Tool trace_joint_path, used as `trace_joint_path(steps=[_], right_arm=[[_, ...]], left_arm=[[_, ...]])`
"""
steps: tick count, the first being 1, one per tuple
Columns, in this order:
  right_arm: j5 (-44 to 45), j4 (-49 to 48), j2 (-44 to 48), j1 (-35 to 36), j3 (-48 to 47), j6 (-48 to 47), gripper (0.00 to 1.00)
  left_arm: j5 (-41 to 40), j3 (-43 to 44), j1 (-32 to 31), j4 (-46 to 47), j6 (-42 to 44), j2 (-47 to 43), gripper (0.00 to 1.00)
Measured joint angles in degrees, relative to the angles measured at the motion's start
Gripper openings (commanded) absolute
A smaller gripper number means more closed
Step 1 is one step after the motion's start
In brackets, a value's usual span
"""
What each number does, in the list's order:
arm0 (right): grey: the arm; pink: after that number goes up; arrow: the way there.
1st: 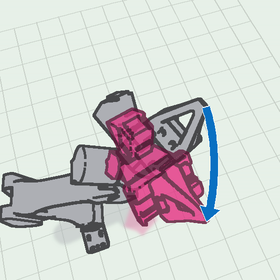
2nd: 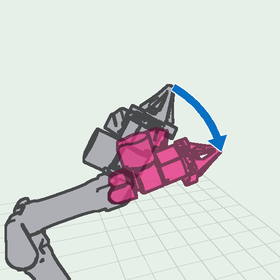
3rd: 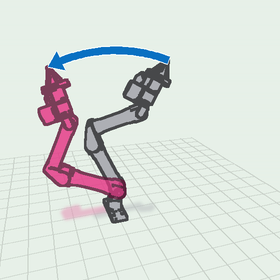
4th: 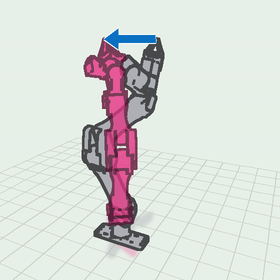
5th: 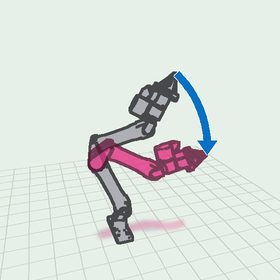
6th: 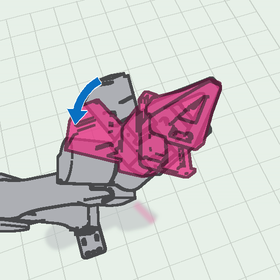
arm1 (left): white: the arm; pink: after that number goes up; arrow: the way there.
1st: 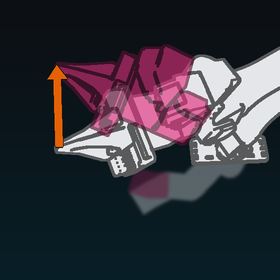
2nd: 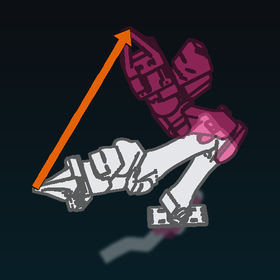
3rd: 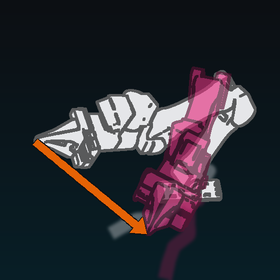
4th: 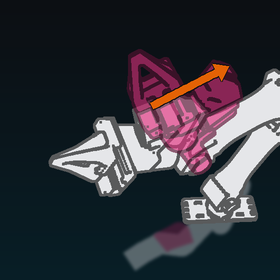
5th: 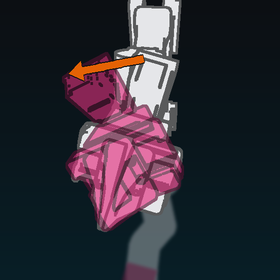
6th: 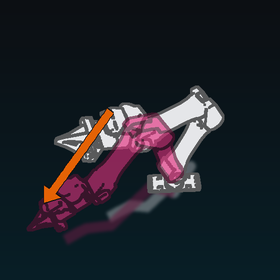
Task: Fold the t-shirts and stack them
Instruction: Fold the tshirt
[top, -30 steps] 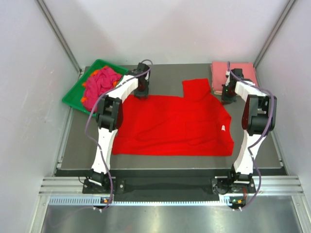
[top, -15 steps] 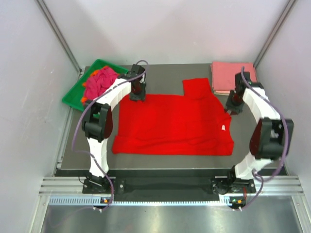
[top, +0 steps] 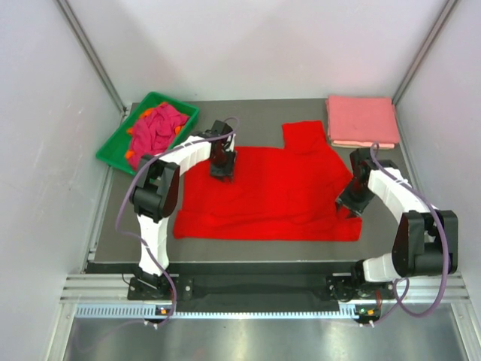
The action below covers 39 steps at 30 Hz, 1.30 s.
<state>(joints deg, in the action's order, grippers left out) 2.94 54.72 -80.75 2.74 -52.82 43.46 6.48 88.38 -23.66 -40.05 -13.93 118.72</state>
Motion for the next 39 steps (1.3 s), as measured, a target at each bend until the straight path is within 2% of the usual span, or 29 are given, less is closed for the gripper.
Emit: trace_joint_path(steps=[12,14,17,19,20,21,30,35,39], right_arm=[[0.4,-2.4,0.9,3.0,5.5,8.9,0.38],[0.4,-2.9,0.8,3.1,6.4,9.6,0.36],[0.7,-3.8,0.8,3.1,7.3,10.1,0.24],[1.4,-4.3,0.8,3.2,7.8,10.4,0.13],[2.0,-4.3,0.9,3.2,8.1,10.6,0.03],[2.5,-4.2,1.0,3.2,8.4,10.5,0.00],[7.3,-1.0,11.7,3.3,13.5,11.0,0.00],[6.9,0.8,20.1,3.3,16.5,10.5,0.00],[6.5,1.7,22.9,3.3,16.7,10.1,0.01]], left_arm=[[-0.1,0.1,0.2,0.3,-0.5,0.1,0.45],[-0.3,0.1,0.2,0.3,-0.6,0.1,0.45],[-0.5,0.1,0.2,0.3,-0.6,0.1,0.45],[-0.8,0.1,0.1,0.3,-0.7,0.1,0.45],[-1.0,0.1,0.1,0.3,-0.7,0.1,0.45],[-1.2,0.1,0.1,0.3,-0.7,0.1,0.45],[-2.5,0.0,0.0,0.5,-0.7,0.1,0.44],[-3.5,0.0,0.0,0.6,-0.7,0.2,0.44],[-4.4,0.0,0.1,0.7,-0.7,0.2,0.45]])
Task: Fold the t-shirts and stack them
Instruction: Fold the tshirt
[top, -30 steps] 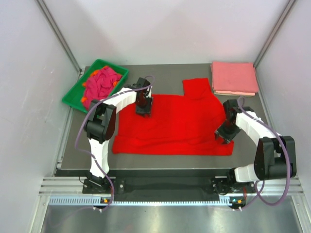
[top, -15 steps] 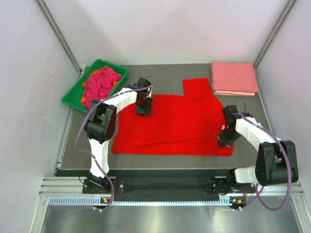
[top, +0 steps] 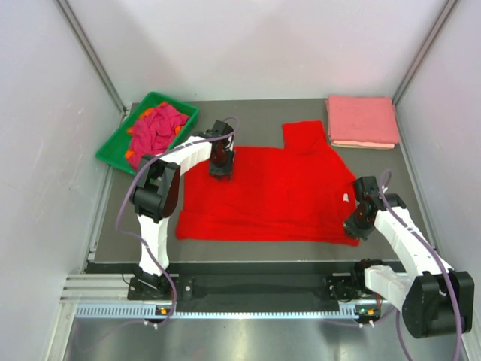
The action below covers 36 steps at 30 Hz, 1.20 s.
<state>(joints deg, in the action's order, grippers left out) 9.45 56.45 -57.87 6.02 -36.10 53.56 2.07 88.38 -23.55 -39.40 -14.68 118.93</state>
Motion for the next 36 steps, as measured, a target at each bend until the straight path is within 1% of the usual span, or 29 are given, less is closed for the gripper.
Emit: trace_joint_path(steps=[2,6,8,11,13,17,19,23,26,30,32,36], right_arm=[[0.1,1.0,0.1,0.1,0.0,-0.3,0.04],[-0.6,2.6,0.1,0.6,0.0,-0.4,0.07],[-1.2,3.3,0.2,1.1,0.1,-0.4,0.11],[-2.6,3.8,0.6,1.6,0.2,-0.6,0.11],[-3.4,3.9,1.2,2.0,0.7,-0.5,0.15],[-5.6,4.7,1.9,2.4,1.7,-1.1,0.16],[-6.8,5.2,1.7,2.5,1.7,-1.8,0.20],[-7.8,6.7,0.3,2.5,1.5,-2.5,0.24],[-7.4,8.6,-0.7,2.5,-0.5,-2.8,0.27],[-4.6,9.6,-2.7,2.5,-6.8,-3.6,0.28],[-3.7,9.0,-4.5,2.5,-9.8,-3.9,0.26],[-3.7,3.8,-9.6,2.5,-12.5,-4.4,0.23]], left_arm=[[-0.3,0.0,0.1,0.0,0.0,0.0,0.45],[-0.4,0.0,0.7,0.2,-0.2,0.0,0.45],[-0.4,0.0,1.0,0.3,-0.2,0.0,0.45],[-0.4,0.0,1.4,0.3,-0.3,0.0,0.45],[-0.2,0.0,1.5,0.4,-0.4,0.0,0.45],[0.1,0.0,2.0,0.5,-0.5,0.0,0.45],[0.2,0.0,2.3,0.5,-0.5,0.0,0.46],[0.5,0.0,3.1,0.7,-0.6,0.0,0.46],[0.5,0.0,3.6,0.8,-0.6,0.0,0.46],[0.4,0.3,3.7,0.7,-0.6,0.2,0.46],[0.3,1.0,3.8,0.1,-0.6,0.6,0.46],[-0.5,2.1,4.1,-0.7,-0.6,1.2,0.45]])
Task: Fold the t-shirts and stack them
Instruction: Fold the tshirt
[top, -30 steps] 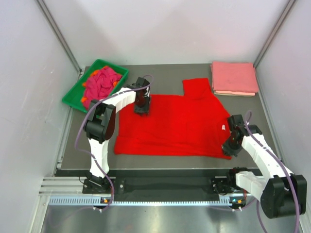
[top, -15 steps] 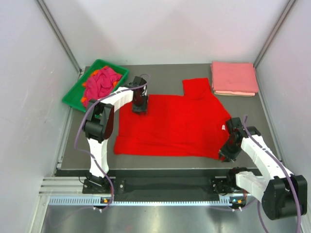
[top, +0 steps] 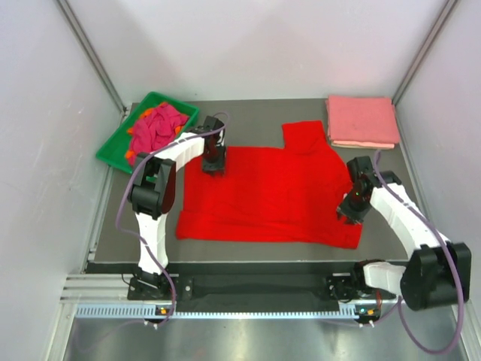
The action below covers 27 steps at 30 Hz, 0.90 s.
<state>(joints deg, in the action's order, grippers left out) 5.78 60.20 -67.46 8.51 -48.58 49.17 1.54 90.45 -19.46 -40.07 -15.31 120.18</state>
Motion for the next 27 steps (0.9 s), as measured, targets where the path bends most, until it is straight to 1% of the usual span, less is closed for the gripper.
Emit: trace_joint_path(steps=[3,6,9,11,15,20,24,27], right_arm=[[-0.8,-4.6,-5.0,0.0,0.1,-0.7,0.23],[-1.0,-9.7,-12.0,0.0,-0.3,-2.8,0.23],[0.5,-12.9,-19.6,0.0,-2.0,-4.5,0.21],[1.0,-14.3,-22.5,0.0,-2.3,-4.9,0.20],[1.4,-14.8,-22.2,0.1,-1.8,-5.2,0.20],[2.8,-17.9,-16.9,0.3,2.8,-4.7,0.20],[4.5,-17.4,-14.0,0.3,4.8,-4.9,0.22],[4.5,-16.7,-13.3,0.3,4.2,-7.7,0.25]], left_arm=[[-1.3,0.5,0.3,-0.2,0.0,0.3,0.45],[-2.5,1.0,1.0,-0.5,0.2,0.6,0.45],[-3.3,1.9,2.2,-0.7,0.3,1.2,0.45],[-3.7,2.1,2.9,-0.7,0.3,1.4,0.45],[-3.8,4.1,3.4,-2.3,0.3,2.7,0.45],[-4.2,6.8,3.4,-4.9,0.4,4.2,0.45],[-4.2,8.4,3.4,-6.6,0.5,5.0,0.44],[-4.2,8.7,3.4,-6.9,0.5,5.1,0.45]])
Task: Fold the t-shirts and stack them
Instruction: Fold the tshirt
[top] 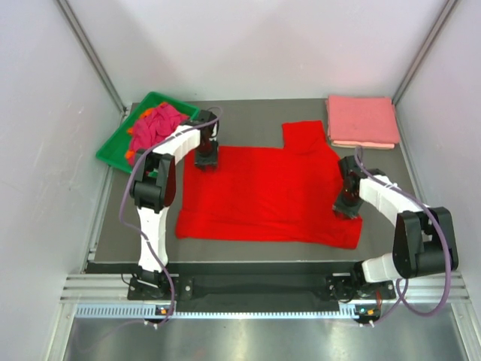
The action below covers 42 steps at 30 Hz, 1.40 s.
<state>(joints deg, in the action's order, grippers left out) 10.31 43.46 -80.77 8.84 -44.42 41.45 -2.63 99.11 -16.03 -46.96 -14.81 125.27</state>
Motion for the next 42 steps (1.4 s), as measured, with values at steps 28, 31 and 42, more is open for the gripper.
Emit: trace_joint_path(steps=[28,31,42], right_arm=[[-15.2,-6.9,-16.1,-5.0,-19.4,-33.0,0.32],[-15.4,-7.2,-16.1,-5.5,-19.3,-34.1,0.32],[-17.2,-8.7,-18.6,-7.0,-19.3,-35.5,0.30]], left_arm=[[34.7,-18.6,-18.8,30.8,-12.3,-12.0,0.41],[34.9,-18.4,-20.6,33.3,-13.2,-9.2,0.42],[33.1,-15.0,-23.5,38.1,-14.5,-1.8,0.44]])
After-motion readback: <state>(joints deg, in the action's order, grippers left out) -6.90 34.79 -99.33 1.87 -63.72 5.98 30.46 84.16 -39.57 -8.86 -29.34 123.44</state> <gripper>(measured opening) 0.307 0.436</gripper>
